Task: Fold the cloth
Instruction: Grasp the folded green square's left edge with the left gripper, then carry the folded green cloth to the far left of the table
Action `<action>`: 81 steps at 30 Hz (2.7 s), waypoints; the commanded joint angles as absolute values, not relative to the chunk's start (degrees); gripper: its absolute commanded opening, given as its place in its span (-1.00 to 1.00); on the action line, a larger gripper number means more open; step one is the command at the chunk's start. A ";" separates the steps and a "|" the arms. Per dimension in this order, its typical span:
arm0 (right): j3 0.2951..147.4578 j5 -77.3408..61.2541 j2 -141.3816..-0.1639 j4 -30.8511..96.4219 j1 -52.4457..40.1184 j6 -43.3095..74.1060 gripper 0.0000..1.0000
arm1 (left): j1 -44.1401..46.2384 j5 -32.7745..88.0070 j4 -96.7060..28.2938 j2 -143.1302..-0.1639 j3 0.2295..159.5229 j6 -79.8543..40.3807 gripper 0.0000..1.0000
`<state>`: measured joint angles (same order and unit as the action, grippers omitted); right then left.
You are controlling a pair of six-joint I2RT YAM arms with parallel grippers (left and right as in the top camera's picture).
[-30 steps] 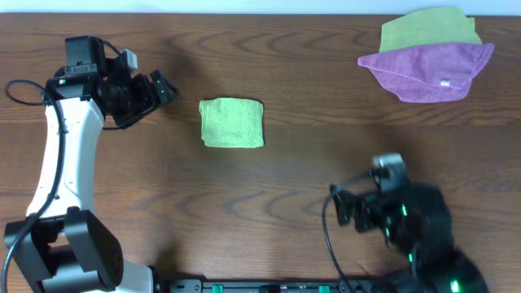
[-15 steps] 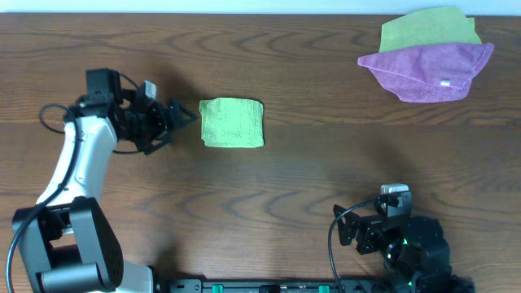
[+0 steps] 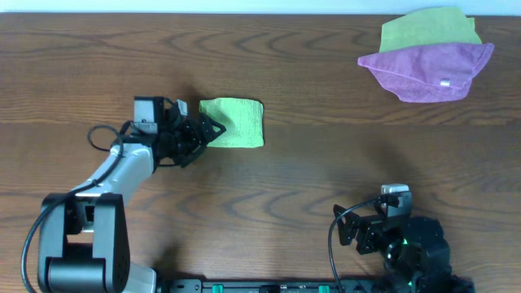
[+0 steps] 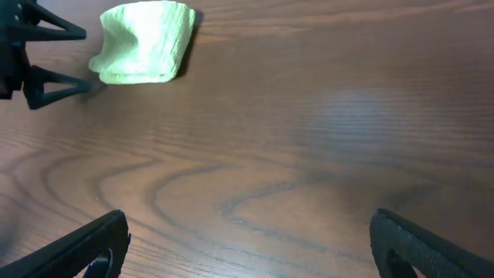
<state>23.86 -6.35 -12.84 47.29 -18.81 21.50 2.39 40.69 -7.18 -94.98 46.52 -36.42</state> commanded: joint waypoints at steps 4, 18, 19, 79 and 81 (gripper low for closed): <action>23.77 -5.78 -12.38 47.42 -18.35 22.26 0.99 | 2.76 37.17 -4.01 -95.35 43.09 -43.55 0.91; 23.77 -5.78 -12.38 47.42 -18.35 22.26 0.99 | 3.88 33.67 2.07 -95.79 42.89 -47.88 0.93; 23.77 -5.78 -12.38 47.42 -18.35 22.26 0.98 | 3.90 33.65 2.07 -95.96 42.89 -48.07 0.93; 23.77 -5.78 -12.38 47.42 -18.35 22.26 0.98 | -12.51 66.06 -8.43 -143.92 126.50 -61.71 -0.89; 23.77 -5.78 -12.38 47.42 -18.35 22.26 0.98 | -13.76 67.05 -8.14 -144.73 126.50 -61.49 -0.89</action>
